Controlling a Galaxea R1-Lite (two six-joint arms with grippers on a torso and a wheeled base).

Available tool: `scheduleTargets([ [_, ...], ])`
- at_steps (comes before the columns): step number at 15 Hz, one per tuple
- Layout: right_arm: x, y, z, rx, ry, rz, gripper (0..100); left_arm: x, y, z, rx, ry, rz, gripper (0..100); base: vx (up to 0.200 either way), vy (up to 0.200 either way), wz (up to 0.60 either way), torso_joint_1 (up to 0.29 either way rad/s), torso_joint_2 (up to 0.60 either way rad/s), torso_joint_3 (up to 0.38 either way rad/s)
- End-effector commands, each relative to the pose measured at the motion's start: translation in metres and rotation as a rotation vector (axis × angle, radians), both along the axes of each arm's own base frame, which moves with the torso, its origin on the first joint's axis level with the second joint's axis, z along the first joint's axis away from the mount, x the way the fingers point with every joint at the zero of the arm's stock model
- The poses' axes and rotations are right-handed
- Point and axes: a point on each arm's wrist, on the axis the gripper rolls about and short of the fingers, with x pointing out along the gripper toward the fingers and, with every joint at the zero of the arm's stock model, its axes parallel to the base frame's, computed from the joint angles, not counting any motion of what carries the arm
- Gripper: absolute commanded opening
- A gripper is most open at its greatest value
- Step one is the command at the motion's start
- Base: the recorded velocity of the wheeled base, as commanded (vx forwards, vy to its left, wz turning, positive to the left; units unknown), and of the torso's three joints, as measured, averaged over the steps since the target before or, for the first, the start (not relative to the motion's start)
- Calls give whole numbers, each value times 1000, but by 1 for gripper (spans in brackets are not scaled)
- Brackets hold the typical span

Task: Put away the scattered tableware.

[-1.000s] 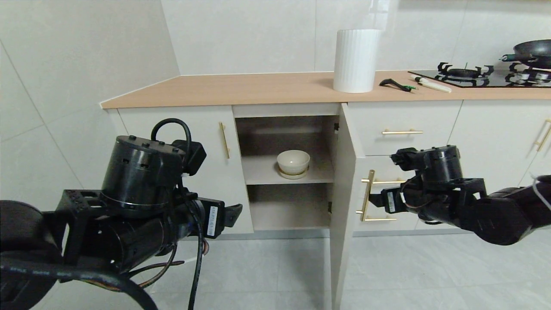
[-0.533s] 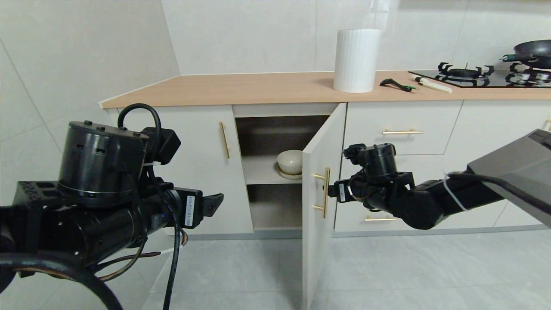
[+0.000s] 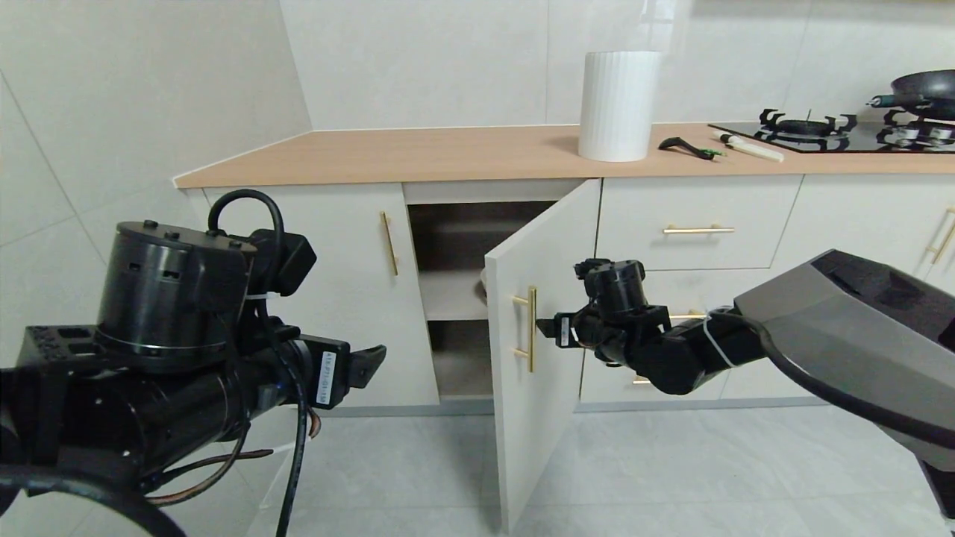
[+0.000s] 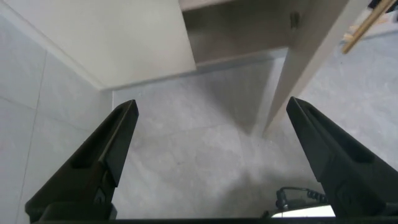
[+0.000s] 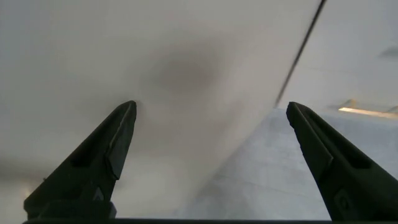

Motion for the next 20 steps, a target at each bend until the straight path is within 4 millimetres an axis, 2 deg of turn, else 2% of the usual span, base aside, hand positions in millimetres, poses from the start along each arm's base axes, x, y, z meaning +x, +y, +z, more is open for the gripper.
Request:
scheduleTargets([
  [1,2,5,1,39,-2,-6,100,-3,2,6,-13,-24,1,100,200,0,0,-2,2,12],
  [2,10,13,-2,85,-9,-19,100,-6,4,11,-23,-42,0,100,200,0,0,-2,7,7],
  [7,20,18,-2,123,-30,-44,100,-16,11,24,-4,-99,10,100,200,0,0,2,2,1],
  [10,49,24,-17,145,-99,-207,100,-22,18,40,12,-172,90,100,0,0,0,0,0,0],
  [13,62,17,-20,154,-123,-256,100,-20,17,37,29,-162,91,100,0,0,0,0,0,0],
  [17,85,-4,-32,142,-163,-379,100,-20,17,36,30,-159,91,100,0,0,0,0,0,0],
  [20,90,-10,-32,142,-169,-394,100,-20,17,35,32,-157,90,100,0,0,0,0,0,0],
])
